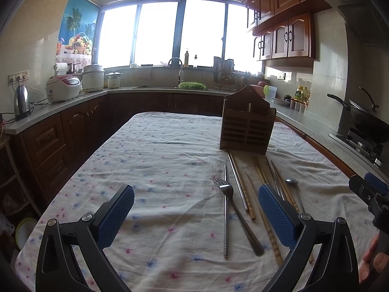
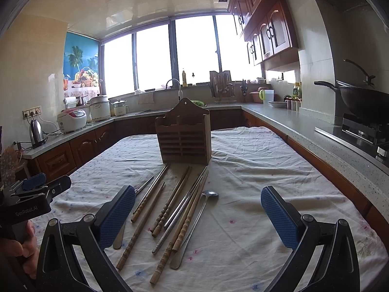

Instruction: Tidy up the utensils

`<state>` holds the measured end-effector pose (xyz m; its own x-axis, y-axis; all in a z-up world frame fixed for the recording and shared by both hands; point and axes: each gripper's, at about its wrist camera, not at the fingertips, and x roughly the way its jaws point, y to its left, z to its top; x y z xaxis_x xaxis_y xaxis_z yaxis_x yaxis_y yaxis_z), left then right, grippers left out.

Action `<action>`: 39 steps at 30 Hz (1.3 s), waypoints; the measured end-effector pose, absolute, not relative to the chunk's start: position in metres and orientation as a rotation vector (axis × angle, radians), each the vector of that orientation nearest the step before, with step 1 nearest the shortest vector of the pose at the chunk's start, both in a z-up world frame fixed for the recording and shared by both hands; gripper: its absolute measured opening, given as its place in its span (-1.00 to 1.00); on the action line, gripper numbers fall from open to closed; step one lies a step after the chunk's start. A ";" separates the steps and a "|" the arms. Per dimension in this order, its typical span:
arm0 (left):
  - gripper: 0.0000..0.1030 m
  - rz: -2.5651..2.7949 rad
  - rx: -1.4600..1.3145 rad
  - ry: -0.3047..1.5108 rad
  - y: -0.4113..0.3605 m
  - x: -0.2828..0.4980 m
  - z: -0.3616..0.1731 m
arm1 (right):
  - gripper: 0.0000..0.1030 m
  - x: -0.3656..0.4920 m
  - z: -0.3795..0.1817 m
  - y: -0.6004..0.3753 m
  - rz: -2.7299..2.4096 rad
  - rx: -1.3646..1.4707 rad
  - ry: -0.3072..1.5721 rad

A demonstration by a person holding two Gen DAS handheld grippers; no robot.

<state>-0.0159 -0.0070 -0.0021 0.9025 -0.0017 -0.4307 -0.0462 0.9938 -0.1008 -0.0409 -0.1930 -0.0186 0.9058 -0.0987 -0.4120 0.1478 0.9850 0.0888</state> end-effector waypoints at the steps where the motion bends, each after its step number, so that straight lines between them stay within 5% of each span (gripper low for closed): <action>1: 0.99 0.014 -0.121 0.459 -0.005 -0.013 -0.003 | 1.00 -0.039 -0.019 -0.195 -0.121 0.129 0.429; 10: 0.98 -0.095 -0.190 0.623 0.006 0.033 -0.002 | 1.00 -0.019 -0.020 -0.205 -0.078 0.177 0.520; 16: 0.72 -0.188 -0.269 0.756 0.014 0.080 -0.005 | 0.99 0.002 -0.027 -0.218 -0.042 0.237 0.593; 26: 0.12 -0.287 -0.338 0.899 0.014 0.152 -0.032 | 0.09 0.052 -0.067 -0.250 0.005 0.441 0.826; 39: -0.40 -0.375 -0.472 1.015 0.020 0.220 -0.066 | -0.43 0.091 -0.103 -0.270 0.074 0.592 0.951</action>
<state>0.2200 0.0204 -0.0662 0.4797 -0.5068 -0.7163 0.0807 0.8383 -0.5391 0.0905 -0.2700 -0.1030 0.5909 0.3130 -0.7436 0.1937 0.8397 0.5073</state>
